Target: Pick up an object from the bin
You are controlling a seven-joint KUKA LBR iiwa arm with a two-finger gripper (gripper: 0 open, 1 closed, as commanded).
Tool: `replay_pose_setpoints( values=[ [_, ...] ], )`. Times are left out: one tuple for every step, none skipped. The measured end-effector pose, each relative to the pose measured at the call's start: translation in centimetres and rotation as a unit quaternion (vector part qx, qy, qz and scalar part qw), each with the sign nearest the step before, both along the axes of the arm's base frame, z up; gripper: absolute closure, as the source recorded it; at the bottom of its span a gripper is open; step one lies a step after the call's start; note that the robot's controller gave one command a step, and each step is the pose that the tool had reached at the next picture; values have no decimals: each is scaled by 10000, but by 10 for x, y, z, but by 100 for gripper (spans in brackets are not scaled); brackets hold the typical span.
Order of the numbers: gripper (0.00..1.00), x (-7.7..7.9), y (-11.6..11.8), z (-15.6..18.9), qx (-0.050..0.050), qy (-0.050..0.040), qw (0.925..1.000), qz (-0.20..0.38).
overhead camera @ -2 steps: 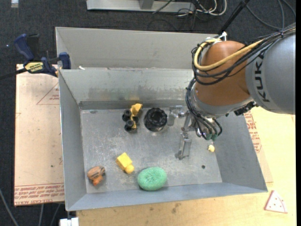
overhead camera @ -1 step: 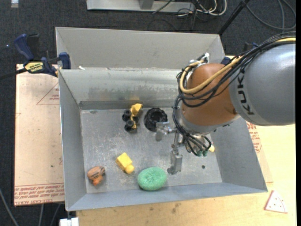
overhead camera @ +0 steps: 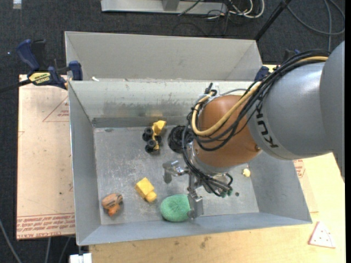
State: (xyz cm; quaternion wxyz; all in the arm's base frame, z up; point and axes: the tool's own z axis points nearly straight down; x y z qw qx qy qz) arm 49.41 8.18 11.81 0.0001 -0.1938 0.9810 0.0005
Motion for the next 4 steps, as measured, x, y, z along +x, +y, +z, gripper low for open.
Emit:
replay_pose_setpoints(
  values=[
    [0,-10,6,-4,-1,3,9943,1068],
    [0,-5,15,-35,7,-71,9995,-293],
    [100,-9,12,-49,0,5,9996,-284],
    [100,-9,12,-49,0,5,9996,-284]
  ],
)
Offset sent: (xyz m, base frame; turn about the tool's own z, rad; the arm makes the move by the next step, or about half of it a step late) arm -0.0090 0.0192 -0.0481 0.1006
